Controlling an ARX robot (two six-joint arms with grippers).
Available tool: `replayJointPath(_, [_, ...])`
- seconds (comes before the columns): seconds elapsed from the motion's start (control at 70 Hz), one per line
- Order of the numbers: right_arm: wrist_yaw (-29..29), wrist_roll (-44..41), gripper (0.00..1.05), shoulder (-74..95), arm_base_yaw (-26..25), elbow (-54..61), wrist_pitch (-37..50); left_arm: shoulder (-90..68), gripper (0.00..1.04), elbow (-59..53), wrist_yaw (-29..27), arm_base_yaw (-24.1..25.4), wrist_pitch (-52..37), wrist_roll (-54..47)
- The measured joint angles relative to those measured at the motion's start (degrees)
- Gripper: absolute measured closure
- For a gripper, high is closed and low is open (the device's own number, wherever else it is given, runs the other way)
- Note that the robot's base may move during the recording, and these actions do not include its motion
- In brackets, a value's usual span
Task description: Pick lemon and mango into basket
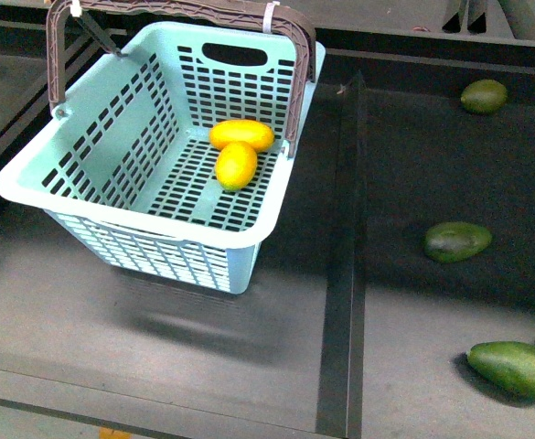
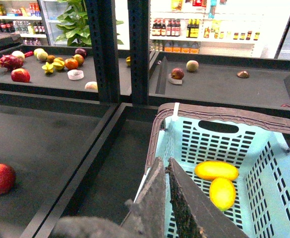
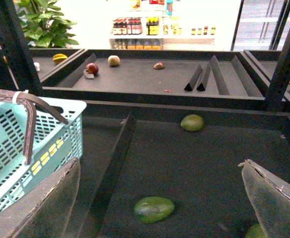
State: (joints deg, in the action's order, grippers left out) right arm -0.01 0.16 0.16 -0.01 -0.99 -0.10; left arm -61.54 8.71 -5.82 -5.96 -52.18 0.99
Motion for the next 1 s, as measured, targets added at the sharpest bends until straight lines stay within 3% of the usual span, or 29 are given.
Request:
replayJointPath(0.229, [0.00, 0.00, 0.09, 0.00, 0.00, 0.00, 0.00, 8.52, 1.01, -6.16, 5.35, 5.62, 2.82, -0.28])
replayJointPath(0.557, [0.00, 0.00, 0.09, 0.00, 0.00, 0.00, 0.00, 28.61, 1.01, -7.82, 5.84, 5.70, 20.02, -0.35])
replayJointPath(1.0, [0.00, 0.00, 0.09, 0.00, 0.00, 0.00, 0.00, 45.03, 1.01, -7.85, 5.81, 5.70, 35.63, -0.37])
